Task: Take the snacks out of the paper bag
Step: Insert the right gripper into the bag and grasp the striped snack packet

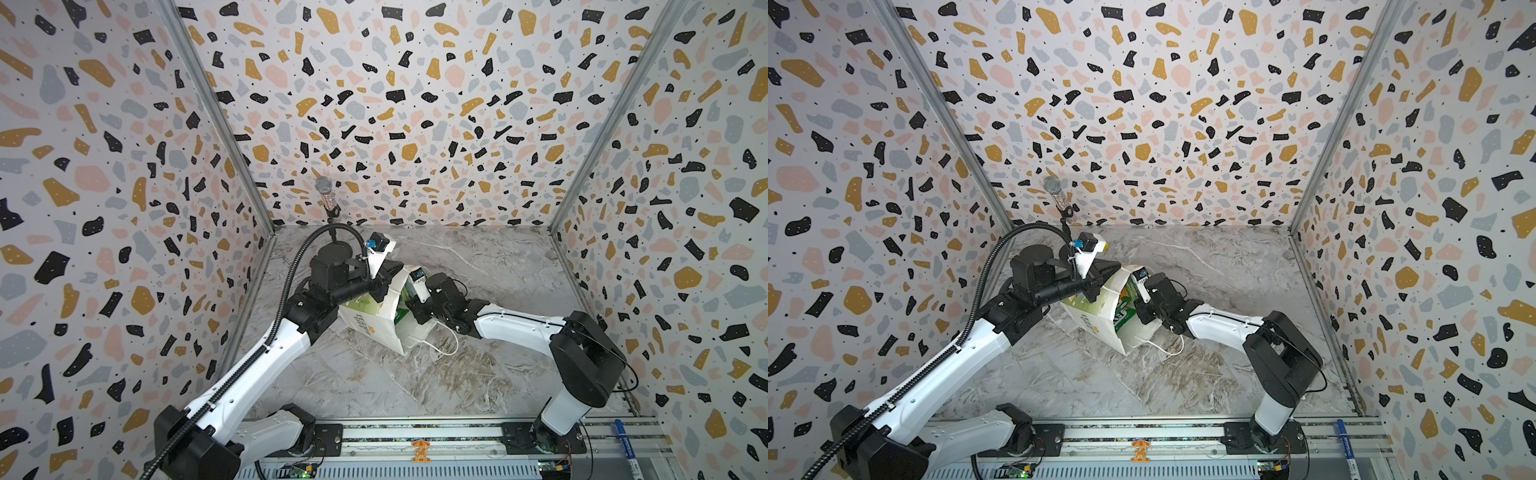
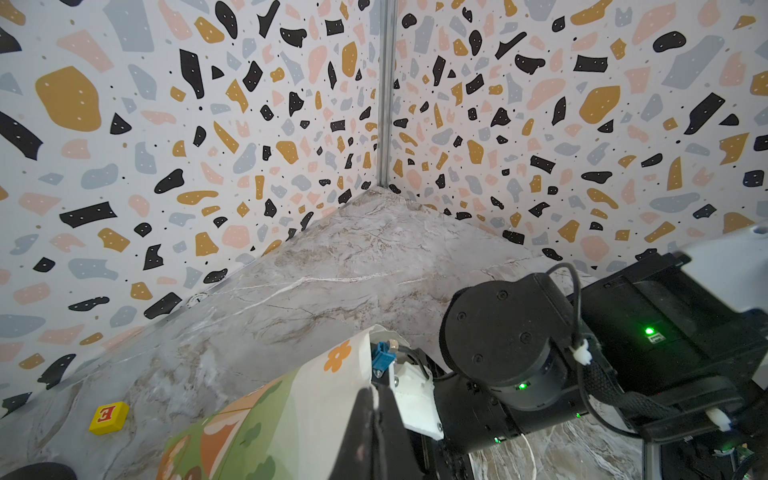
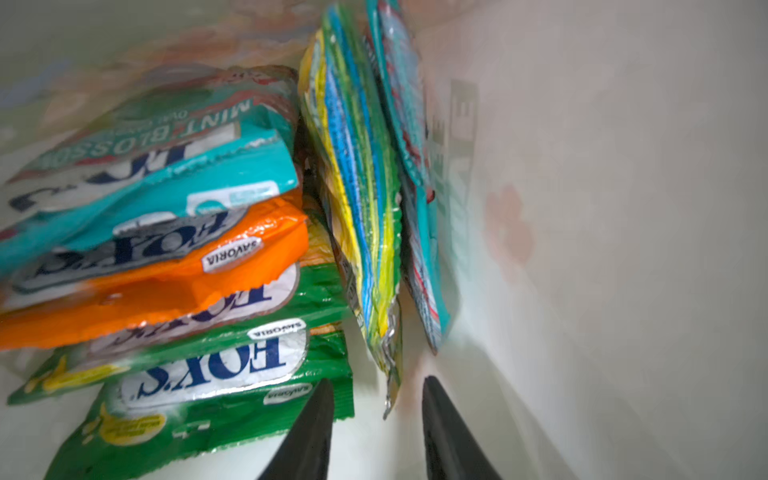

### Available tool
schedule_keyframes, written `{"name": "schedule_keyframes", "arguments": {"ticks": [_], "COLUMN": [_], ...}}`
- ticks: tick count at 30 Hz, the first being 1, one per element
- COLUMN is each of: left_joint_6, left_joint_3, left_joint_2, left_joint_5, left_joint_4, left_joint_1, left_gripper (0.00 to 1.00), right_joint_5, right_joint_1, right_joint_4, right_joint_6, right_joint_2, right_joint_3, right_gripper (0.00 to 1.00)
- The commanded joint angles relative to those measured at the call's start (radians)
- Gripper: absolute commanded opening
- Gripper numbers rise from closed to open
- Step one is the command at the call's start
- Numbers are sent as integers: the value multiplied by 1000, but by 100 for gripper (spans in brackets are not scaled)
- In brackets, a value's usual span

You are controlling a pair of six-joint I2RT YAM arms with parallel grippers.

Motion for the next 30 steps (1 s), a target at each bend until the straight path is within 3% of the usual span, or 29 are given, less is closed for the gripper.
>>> {"name": "schedule_keyframes", "arguments": {"ticks": [1,5,18,30], "left_joint_6": [-4,-4,-4,-2], "left_joint_3": [-6,-6,-6,-5], "left_joint_2": [-18,-17,-16,-16], "left_joint_5": [3,3,9,11], "left_joint_4": [47,46,45,43], "left_joint_1": [-3,-4,-3,-3], "left_gripper": [0,0,0,0], "right_joint_5": [-2,3,40,120], "right_joint_1": [-4,-4,-4,13], "right_joint_4": [-5,-6,7,48], "right_joint_6": [17,11,-2,19], "right_joint_2": [24,45,116,118], "right_joint_3": [51,68,112,96], "right_gripper": [35,31,30,37]}}
